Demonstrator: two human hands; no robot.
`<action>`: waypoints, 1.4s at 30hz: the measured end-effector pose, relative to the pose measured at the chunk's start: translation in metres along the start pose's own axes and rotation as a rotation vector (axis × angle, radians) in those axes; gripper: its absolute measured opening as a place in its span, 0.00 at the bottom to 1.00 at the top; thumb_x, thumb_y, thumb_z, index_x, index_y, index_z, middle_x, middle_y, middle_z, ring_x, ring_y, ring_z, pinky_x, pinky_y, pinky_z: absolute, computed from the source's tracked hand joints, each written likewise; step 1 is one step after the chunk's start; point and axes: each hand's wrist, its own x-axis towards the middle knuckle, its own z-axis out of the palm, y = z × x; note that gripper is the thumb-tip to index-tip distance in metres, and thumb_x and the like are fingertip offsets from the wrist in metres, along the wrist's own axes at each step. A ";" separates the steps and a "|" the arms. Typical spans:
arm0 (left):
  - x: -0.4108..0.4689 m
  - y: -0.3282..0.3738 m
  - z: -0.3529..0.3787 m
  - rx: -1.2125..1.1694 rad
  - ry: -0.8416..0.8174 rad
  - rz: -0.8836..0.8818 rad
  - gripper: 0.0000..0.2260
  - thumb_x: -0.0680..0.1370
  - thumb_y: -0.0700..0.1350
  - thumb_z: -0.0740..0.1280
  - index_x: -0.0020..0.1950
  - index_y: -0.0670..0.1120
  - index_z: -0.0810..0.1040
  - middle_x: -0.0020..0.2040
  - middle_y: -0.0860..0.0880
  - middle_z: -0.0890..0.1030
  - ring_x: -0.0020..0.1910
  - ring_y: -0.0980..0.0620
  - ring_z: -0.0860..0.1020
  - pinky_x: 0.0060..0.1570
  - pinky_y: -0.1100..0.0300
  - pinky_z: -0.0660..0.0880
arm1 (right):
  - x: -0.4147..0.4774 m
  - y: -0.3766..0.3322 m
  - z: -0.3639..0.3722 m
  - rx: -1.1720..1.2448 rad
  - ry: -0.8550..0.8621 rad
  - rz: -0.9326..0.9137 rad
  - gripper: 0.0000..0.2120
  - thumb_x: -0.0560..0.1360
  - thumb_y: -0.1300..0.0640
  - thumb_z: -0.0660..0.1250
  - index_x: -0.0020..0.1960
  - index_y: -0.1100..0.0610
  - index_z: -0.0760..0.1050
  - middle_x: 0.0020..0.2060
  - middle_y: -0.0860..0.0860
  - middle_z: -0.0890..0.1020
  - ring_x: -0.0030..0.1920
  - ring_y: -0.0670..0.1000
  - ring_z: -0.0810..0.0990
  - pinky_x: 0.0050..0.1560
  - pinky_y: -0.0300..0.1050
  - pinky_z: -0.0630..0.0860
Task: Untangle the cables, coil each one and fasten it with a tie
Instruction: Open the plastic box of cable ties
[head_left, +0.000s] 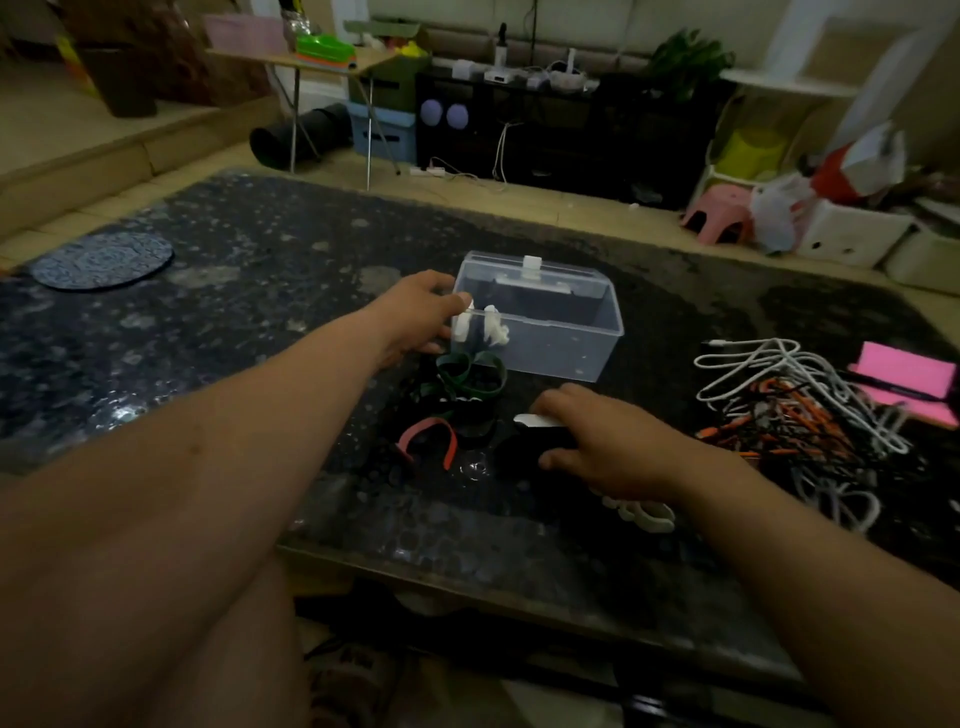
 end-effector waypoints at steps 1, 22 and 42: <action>0.000 0.000 0.001 0.005 0.002 0.003 0.14 0.86 0.50 0.65 0.71 0.50 0.74 0.58 0.45 0.84 0.54 0.46 0.84 0.42 0.56 0.77 | 0.002 0.000 -0.001 0.037 0.017 0.018 0.17 0.78 0.43 0.73 0.64 0.42 0.71 0.59 0.45 0.75 0.57 0.48 0.78 0.60 0.50 0.77; -0.013 0.006 0.008 0.009 0.030 0.034 0.12 0.85 0.50 0.66 0.67 0.47 0.77 0.57 0.42 0.85 0.56 0.41 0.84 0.56 0.44 0.81 | -0.039 -0.010 0.014 0.375 0.143 0.341 0.16 0.74 0.50 0.76 0.55 0.42 0.70 0.50 0.47 0.83 0.47 0.48 0.83 0.43 0.46 0.79; -0.002 -0.005 0.009 0.022 0.055 0.080 0.05 0.83 0.51 0.69 0.56 0.51 0.78 0.51 0.46 0.86 0.50 0.44 0.85 0.53 0.42 0.83 | 0.121 0.009 -0.080 0.658 0.126 0.576 0.28 0.81 0.42 0.70 0.72 0.60 0.71 0.59 0.58 0.78 0.51 0.58 0.82 0.54 0.54 0.83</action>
